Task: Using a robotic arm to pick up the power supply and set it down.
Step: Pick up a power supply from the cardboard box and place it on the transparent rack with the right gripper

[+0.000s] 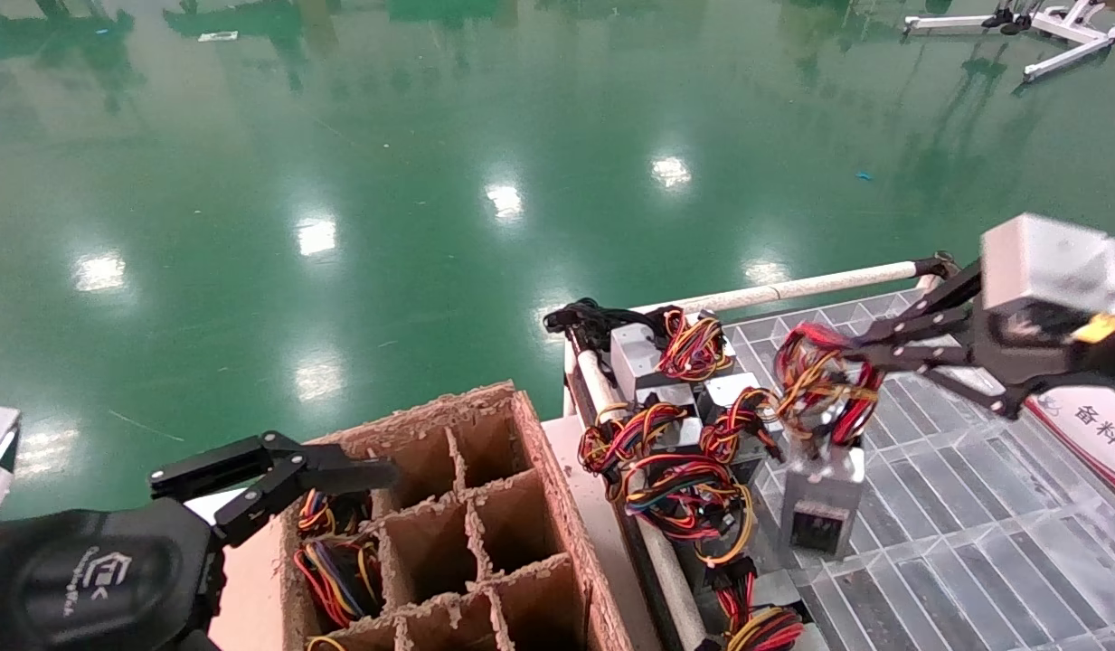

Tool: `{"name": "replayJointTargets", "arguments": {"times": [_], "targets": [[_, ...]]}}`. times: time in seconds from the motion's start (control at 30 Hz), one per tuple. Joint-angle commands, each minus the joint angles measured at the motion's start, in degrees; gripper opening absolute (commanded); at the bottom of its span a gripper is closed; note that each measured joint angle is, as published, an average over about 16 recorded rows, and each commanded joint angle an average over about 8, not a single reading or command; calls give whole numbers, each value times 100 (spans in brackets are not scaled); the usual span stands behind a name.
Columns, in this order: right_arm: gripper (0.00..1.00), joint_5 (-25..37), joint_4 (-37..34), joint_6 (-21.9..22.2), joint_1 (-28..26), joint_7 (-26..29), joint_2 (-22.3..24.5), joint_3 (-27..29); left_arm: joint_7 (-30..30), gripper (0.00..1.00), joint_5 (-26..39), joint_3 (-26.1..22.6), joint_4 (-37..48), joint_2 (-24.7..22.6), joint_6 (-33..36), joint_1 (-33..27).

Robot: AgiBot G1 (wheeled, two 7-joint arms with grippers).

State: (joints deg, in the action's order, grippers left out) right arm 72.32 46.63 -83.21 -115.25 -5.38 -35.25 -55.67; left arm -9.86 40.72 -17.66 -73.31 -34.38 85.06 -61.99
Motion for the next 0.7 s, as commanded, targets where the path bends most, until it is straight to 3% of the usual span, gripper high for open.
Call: {"name": "replayJointTargets", "arguments": {"times": [0.03,0.33,0.7], "targets": [[0,1,-145,-62,37,-78,-105,-37,0,100,0,0,0,0,0,0],[0,-110,-880,-174,255,-507,-553,-94,1,100,-2,-3,0,1,-1,-1],[0,-424,-1482,-292,359,-968,-744,39,3,100,-4,-5,0,2,-2,-1]]}}
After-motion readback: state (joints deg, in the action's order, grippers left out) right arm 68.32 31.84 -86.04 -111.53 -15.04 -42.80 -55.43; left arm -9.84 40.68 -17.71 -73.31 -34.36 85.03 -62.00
